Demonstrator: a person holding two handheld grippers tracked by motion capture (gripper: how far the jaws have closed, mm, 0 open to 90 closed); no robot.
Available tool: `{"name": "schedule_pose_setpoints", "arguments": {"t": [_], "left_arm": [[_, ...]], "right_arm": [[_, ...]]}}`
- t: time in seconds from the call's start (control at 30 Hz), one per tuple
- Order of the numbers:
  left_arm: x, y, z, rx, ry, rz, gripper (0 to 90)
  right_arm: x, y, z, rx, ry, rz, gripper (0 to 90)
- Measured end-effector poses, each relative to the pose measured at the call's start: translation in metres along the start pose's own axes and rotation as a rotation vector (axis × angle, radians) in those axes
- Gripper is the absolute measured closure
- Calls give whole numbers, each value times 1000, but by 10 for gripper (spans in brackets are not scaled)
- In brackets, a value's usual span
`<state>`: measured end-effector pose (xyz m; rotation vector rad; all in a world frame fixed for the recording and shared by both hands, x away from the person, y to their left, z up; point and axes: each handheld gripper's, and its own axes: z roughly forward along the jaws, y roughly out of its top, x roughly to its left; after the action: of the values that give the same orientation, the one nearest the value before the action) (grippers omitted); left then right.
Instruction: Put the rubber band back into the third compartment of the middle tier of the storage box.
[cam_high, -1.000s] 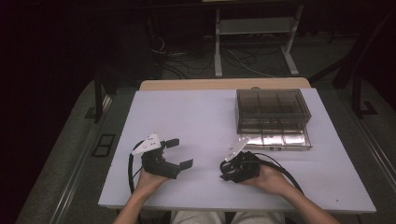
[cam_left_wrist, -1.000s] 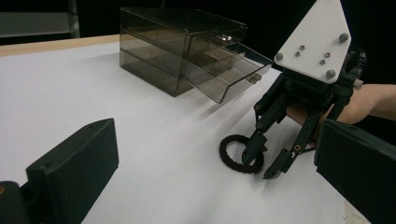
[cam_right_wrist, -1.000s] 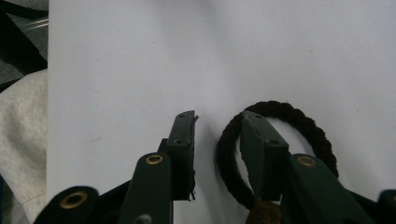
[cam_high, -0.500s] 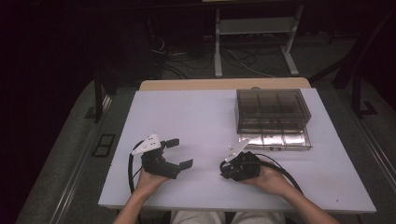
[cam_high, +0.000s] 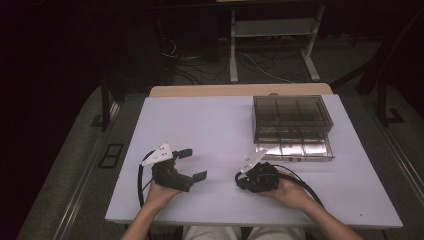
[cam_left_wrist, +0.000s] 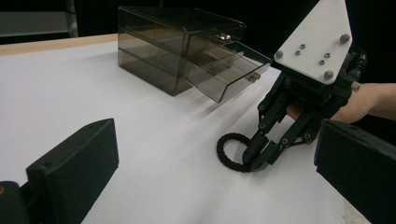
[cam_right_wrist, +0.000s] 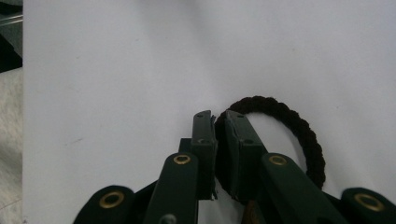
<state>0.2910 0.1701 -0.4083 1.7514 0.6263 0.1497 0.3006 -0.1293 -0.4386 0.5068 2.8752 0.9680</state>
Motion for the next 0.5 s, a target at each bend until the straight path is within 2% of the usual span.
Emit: {"name": "schedule_pose_setpoints", "arguments": {"t": [0.37, 0.5], "left_arm": [[0, 0, 0, -1, 0, 0, 0], [0, 0, 0, 0, -1, 0, 0]], "right_arm": [[-3, 0, -1, 6, 1, 39, 843], [-5, 0, -5, -14, 7, 53, 846]]}}
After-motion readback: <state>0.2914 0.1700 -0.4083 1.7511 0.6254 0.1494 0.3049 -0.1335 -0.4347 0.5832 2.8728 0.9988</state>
